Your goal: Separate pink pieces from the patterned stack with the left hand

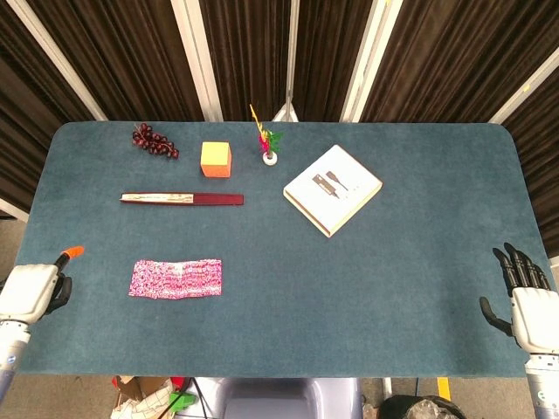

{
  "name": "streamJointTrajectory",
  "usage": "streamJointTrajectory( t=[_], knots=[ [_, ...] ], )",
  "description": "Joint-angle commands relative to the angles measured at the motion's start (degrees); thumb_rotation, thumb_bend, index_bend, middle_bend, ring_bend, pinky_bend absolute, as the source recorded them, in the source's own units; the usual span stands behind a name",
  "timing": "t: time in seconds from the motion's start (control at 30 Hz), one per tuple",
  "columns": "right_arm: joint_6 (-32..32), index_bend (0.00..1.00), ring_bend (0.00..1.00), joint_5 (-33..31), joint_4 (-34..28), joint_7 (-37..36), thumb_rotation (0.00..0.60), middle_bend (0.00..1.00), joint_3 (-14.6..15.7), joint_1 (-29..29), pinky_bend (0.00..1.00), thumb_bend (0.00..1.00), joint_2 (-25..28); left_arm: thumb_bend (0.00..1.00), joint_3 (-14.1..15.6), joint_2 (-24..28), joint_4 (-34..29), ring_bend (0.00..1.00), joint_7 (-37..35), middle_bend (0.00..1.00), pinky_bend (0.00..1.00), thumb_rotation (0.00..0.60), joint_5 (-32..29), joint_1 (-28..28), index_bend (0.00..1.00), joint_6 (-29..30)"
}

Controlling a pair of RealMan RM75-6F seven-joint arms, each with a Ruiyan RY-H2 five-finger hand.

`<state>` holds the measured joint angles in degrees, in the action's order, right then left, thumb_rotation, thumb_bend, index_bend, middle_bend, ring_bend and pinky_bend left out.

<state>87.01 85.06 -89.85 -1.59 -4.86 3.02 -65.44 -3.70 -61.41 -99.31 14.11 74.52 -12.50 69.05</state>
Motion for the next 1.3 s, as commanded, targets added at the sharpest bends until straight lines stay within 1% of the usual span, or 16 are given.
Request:
streamJointTrajectory(
  t=[0.03,0.2,0.43,0.6,1.07,1.3],
  knots=[
    [0.16,0.08,0.08,0.06,0.40,-0.47,0.600,0.05,0.09,-0.17,0.17,0.39,-0.05,0.80,-0.22,-0.21,-0.96,0.71,2.46,0.86,0.76,0.600,-2.77,-2.05,0.22,-3.27],
    [0.29,0.08,0.08,0.35,0.83,-1.07,0.600,0.05,0.18,-0.23,0.17,0.39,-0.10,0.79,-0.17,-1.31,-1.32,0.71,5.04,0.86,0.76,0.600,-6.08,-4.74,0.21,-7.95],
    [-0.18,0.08,0.08,-0.07,0.06,-0.21,0.600,0.05,-0.13,0.11,0.17,0.39,-0.08,0.79,0.73,-2.27,-0.74,0.71,4.07,0.86,0.76,0.600,-7.89,-7.22,0.21,-13.84],
    [-0.36,0.08,0.08,-0.37,-0.26,-0.03,0.600,0.05,-0.21,0.12,0.17,0.39,0.03,0.79,1.06,-3.78,0.61,0.71,5.55,0.86,0.76,0.600,-9.40,-8.23,0.21,-14.66],
    [-0.33,0.08,0.08,-0.45,0.24,-0.35,0.600,0.05,-0.28,0.10,0.17,0.39,-0.18,0.79,2.34,-6.58,2.76,0.71,5.76,0.86,0.76,0.600,-11.54,-11.03,0.21,-18.74],
    [-0.43,0.08,0.08,-0.43,0.73,-0.60,0.600,0.05,-0.31,0.18,0.17,0.39,-0.34,0.78,2.97,-7.36,3.01,0.71,6.50,0.86,0.76,0.600,-12.21,-11.85,0.21,-19.22]
  ],
)
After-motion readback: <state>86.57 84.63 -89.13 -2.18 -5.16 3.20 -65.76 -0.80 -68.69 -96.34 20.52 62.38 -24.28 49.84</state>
